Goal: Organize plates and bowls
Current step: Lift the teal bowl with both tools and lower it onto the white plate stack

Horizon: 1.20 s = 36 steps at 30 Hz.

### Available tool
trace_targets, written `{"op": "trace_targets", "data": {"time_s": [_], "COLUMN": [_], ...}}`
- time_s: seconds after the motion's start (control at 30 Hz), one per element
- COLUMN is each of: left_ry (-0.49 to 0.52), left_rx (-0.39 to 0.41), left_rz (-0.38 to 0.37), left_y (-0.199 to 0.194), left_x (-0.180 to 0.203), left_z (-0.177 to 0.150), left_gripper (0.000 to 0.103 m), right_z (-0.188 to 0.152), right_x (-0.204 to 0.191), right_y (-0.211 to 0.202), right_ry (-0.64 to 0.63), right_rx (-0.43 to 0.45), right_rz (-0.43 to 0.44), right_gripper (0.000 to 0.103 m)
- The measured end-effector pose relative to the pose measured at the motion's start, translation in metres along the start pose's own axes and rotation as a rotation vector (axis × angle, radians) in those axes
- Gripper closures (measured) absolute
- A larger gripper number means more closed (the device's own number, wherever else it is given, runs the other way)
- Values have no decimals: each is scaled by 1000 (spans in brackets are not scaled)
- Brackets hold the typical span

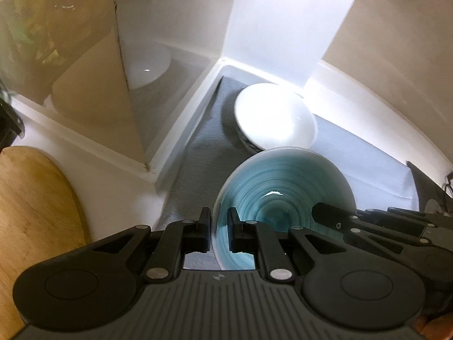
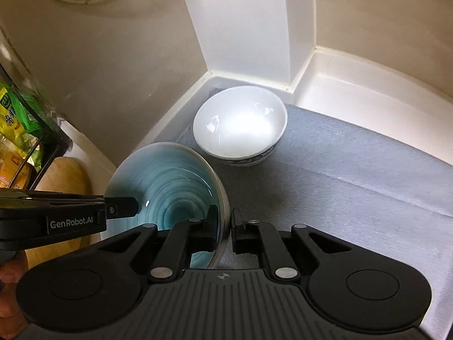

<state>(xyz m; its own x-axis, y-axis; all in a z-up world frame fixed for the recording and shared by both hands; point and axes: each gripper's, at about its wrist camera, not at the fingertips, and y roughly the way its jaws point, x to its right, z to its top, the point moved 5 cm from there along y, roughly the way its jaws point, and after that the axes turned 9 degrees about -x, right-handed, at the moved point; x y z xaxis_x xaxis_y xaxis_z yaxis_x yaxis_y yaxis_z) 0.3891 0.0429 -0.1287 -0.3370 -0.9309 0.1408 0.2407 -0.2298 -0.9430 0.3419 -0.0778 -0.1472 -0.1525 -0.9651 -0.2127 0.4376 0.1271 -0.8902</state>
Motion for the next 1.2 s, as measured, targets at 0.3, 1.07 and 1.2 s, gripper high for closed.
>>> {"op": "trace_targets", "data": {"time_s": [0.3,1.07,1.2], "left_ry": [91,182,181], "left_rx": [-30,-198,-202], "left_rz": [-18,-25,-25], "left_y": [-13,8,8], "left_x": [22,31,31], "left_z": [-27,-90,-89], "left_gripper": [91,91,91], "right_z": [-32,-101,-102], "right_x": [6,11,11], "right_y": [-27,-24,-21], "right_ry": [34,90,89], "right_rx": [0,-107,-111], "right_rz": [-17,-21,-21], "right_gripper": [92,92,92]}}
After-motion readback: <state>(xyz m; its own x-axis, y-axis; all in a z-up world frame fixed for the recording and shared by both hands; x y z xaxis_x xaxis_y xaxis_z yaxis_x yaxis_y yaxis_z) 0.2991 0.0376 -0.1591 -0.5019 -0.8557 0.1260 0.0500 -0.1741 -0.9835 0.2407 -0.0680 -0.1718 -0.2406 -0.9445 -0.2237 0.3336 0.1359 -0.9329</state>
